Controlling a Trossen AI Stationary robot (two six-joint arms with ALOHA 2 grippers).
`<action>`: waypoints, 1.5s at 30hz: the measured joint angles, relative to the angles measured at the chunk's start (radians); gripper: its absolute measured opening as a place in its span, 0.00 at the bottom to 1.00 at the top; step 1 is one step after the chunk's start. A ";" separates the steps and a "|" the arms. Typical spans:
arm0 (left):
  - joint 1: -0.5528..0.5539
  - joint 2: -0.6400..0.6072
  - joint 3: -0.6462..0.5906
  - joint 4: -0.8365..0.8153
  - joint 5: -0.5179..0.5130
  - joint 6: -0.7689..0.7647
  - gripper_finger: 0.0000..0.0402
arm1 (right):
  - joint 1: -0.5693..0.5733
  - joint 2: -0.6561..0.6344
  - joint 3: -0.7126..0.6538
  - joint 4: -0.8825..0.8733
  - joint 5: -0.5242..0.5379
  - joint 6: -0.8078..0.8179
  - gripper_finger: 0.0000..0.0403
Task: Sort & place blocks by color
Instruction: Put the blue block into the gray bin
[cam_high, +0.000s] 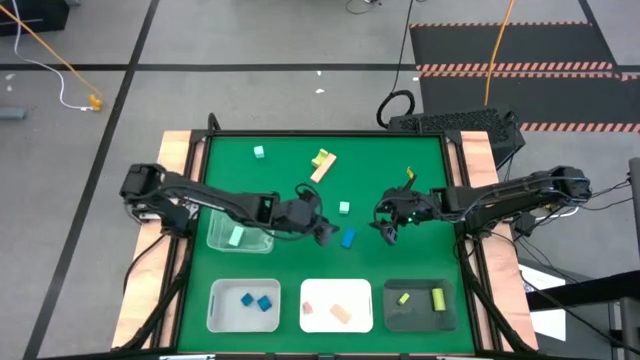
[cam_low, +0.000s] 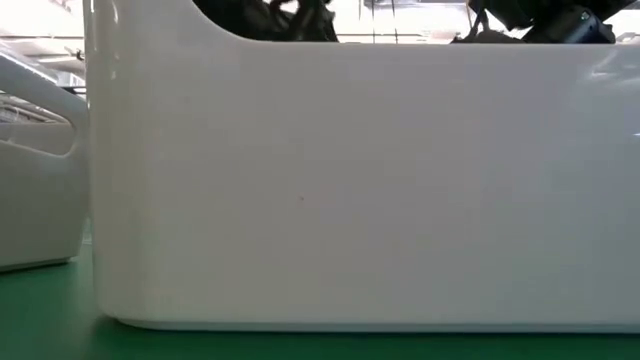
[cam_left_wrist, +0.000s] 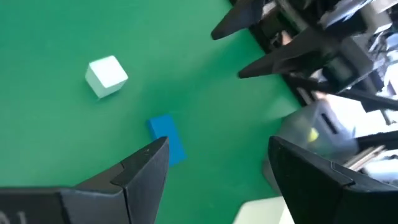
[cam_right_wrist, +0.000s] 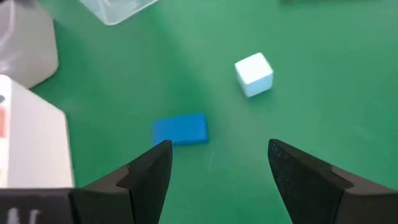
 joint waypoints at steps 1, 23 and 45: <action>-0.003 0.020 0.000 0.011 0.000 0.011 0.68 | 0.000 0.000 0.000 0.001 -0.015 0.014 0.63; -0.064 0.377 0.413 -0.292 -0.161 0.210 0.68 | 0.000 0.000 0.000 0.028 -0.022 0.077 0.63; -0.075 0.494 0.460 -0.290 -0.291 0.145 0.68 | 0.000 0.000 0.000 0.108 -0.022 0.075 0.63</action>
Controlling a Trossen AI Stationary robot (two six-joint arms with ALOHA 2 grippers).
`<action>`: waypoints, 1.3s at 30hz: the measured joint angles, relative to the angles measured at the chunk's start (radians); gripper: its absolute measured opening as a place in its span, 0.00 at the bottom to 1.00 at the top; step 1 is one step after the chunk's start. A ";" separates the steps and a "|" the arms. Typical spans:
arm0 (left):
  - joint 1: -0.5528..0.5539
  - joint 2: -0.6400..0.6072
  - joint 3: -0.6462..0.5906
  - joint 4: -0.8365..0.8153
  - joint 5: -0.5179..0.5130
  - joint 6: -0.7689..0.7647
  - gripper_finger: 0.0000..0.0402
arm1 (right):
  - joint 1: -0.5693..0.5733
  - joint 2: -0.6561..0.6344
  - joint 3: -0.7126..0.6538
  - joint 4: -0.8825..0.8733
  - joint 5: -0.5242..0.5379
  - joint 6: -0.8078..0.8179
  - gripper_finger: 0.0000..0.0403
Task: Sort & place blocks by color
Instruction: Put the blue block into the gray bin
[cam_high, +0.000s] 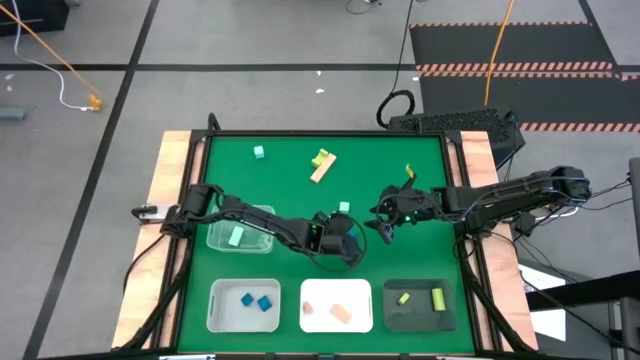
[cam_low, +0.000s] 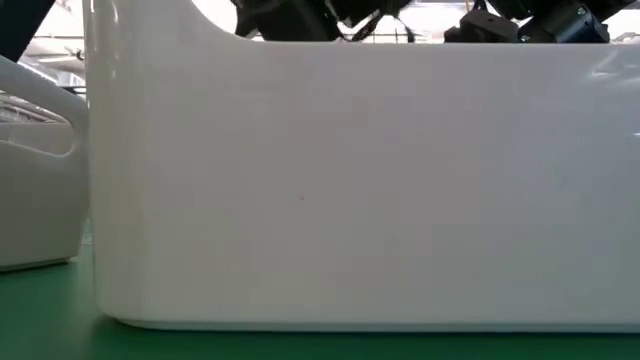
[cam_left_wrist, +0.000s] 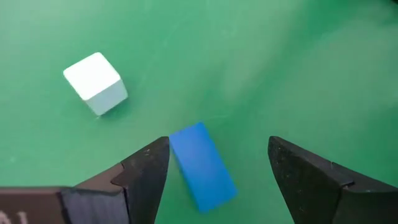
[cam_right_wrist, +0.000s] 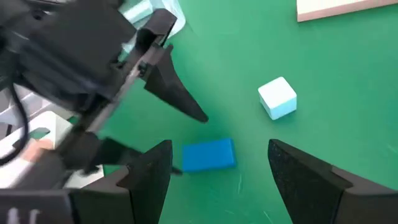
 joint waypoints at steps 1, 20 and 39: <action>0.000 0.003 0.000 -0.017 -0.010 -0.003 0.68 | 0.000 0.000 0.000 0.006 0.000 0.000 0.63; 0.006 0.125 0.000 0.054 -0.024 0.018 0.79 | 0.000 0.000 0.000 0.026 0.000 0.000 0.63; 0.007 0.134 -0.001 0.060 -0.019 0.046 0.32 | 0.000 0.000 0.000 0.024 0.000 0.000 0.63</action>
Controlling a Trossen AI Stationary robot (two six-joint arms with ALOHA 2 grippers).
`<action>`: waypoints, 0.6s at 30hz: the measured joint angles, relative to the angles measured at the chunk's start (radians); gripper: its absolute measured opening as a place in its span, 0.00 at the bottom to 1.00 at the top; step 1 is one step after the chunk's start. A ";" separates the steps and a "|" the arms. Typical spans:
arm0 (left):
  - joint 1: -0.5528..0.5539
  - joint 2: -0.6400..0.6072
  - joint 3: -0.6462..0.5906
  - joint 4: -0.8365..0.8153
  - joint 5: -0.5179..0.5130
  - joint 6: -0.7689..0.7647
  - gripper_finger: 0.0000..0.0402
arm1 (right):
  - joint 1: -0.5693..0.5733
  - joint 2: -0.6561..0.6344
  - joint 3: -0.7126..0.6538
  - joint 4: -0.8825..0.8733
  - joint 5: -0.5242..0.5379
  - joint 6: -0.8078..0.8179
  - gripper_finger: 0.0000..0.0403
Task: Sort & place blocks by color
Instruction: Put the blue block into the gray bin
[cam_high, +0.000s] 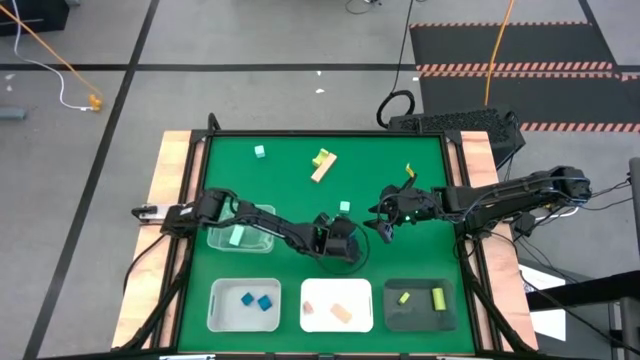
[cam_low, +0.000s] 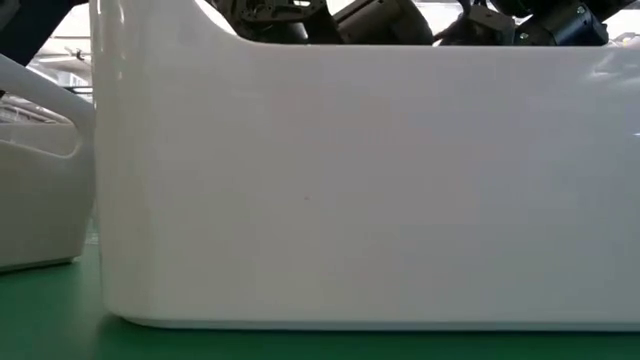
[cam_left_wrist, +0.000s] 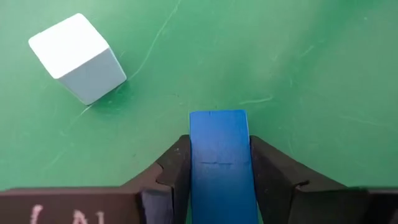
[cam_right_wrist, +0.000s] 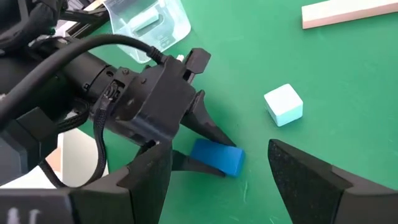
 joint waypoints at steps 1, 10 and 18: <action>0.001 -0.010 -0.001 -0.007 0.008 0.001 0.32 | 0.000 0.000 0.000 0.000 0.000 0.000 0.63; 0.020 -0.175 -0.004 -0.266 0.003 0.034 0.32 | 0.000 0.000 0.000 0.000 0.000 0.000 0.63; -0.017 -0.410 -0.003 -0.525 0.001 -0.008 0.32 | 0.000 0.000 0.000 0.001 0.000 0.000 0.63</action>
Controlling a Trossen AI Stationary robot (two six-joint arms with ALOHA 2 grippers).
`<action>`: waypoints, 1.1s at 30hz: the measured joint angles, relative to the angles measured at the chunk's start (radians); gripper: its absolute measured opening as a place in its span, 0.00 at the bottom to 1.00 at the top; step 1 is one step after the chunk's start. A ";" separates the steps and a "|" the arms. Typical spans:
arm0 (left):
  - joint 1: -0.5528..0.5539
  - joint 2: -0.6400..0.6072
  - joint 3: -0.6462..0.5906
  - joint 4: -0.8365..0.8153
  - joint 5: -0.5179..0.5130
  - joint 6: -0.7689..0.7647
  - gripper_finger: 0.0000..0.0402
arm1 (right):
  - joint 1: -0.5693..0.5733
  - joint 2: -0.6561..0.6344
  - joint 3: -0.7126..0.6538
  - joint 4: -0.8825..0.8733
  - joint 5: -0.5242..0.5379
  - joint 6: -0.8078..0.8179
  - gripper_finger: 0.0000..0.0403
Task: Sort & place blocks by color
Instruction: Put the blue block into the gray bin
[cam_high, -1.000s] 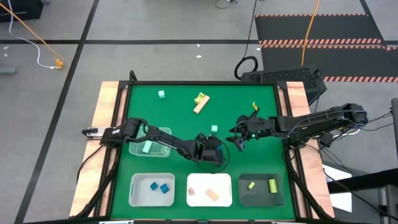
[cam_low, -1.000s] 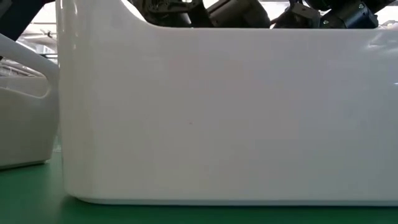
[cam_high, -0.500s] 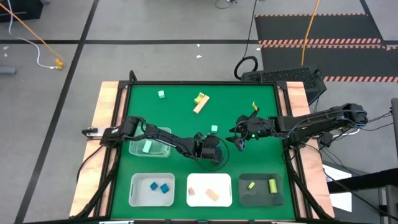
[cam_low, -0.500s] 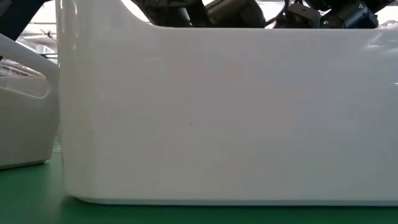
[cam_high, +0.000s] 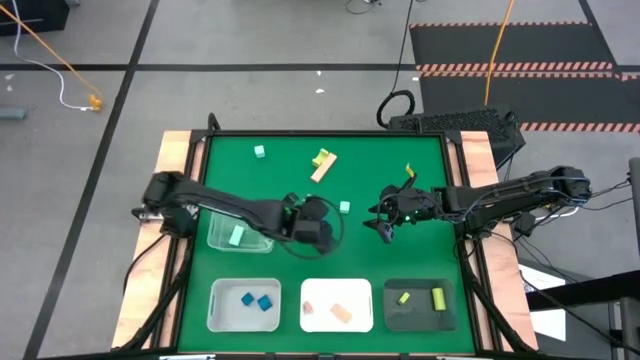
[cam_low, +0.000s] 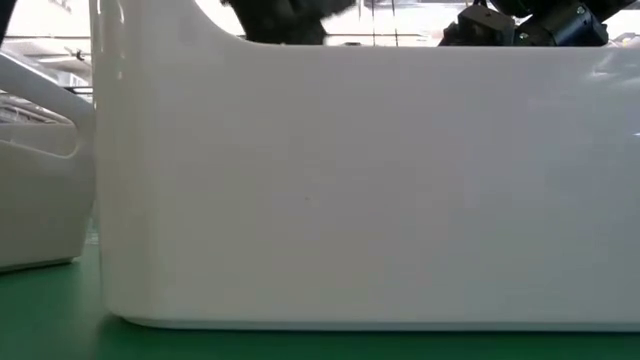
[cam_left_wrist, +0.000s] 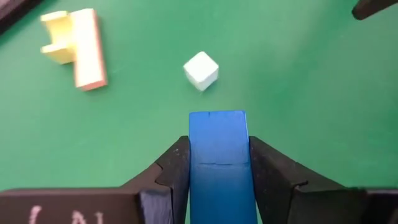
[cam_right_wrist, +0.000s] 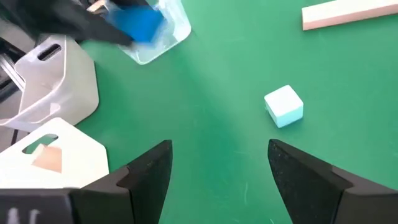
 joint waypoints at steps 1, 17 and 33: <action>-0.010 -0.027 0.000 -0.031 -0.003 -0.022 0.32 | 0.000 0.000 0.000 0.000 0.000 0.000 0.63; -0.375 -0.196 0.001 -0.315 0.176 -0.610 0.32 | 0.000 0.000 0.000 -0.001 0.000 0.002 0.63; -0.564 -0.051 -0.006 -0.299 0.445 -0.981 0.32 | 0.000 0.000 0.000 -0.001 0.000 0.000 0.63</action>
